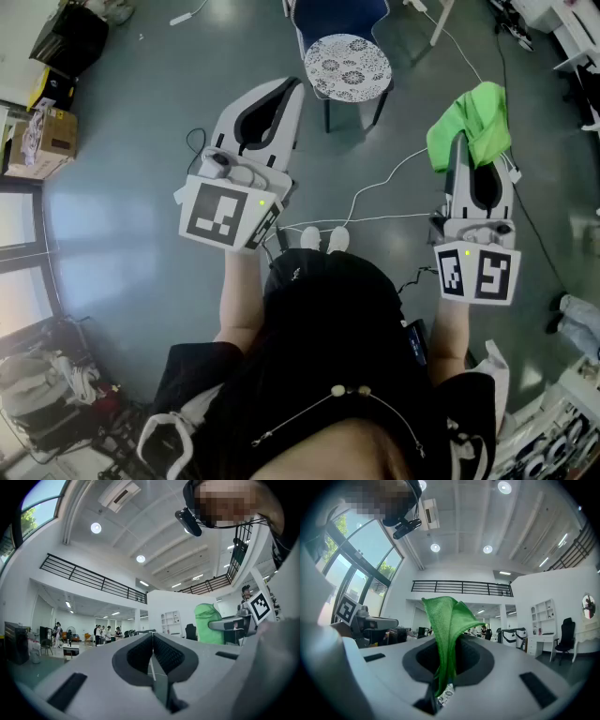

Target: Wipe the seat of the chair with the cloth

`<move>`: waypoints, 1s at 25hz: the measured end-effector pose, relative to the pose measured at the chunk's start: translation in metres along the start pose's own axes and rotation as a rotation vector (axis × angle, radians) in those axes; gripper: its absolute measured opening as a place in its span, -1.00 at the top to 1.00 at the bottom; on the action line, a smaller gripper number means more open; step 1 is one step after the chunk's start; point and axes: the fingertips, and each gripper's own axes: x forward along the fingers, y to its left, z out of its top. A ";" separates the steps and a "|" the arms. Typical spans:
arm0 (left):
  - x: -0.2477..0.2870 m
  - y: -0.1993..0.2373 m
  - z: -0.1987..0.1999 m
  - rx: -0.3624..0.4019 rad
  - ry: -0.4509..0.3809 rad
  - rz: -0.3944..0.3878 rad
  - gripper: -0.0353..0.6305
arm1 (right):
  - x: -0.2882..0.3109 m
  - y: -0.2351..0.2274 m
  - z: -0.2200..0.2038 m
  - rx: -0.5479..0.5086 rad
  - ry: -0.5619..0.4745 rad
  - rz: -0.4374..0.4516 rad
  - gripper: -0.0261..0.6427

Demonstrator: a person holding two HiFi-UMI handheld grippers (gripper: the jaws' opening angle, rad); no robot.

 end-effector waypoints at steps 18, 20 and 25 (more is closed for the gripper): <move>0.019 -0.003 -0.005 0.003 0.004 0.044 0.87 | 0.013 -0.020 -0.007 0.029 -0.004 0.094 0.77; 0.023 -0.004 -0.011 0.005 0.011 0.058 0.87 | 0.017 -0.026 -0.011 0.007 0.001 0.105 0.77; 0.030 -0.005 -0.023 0.009 0.039 0.081 0.87 | 0.029 -0.039 -0.018 0.009 0.006 0.127 0.77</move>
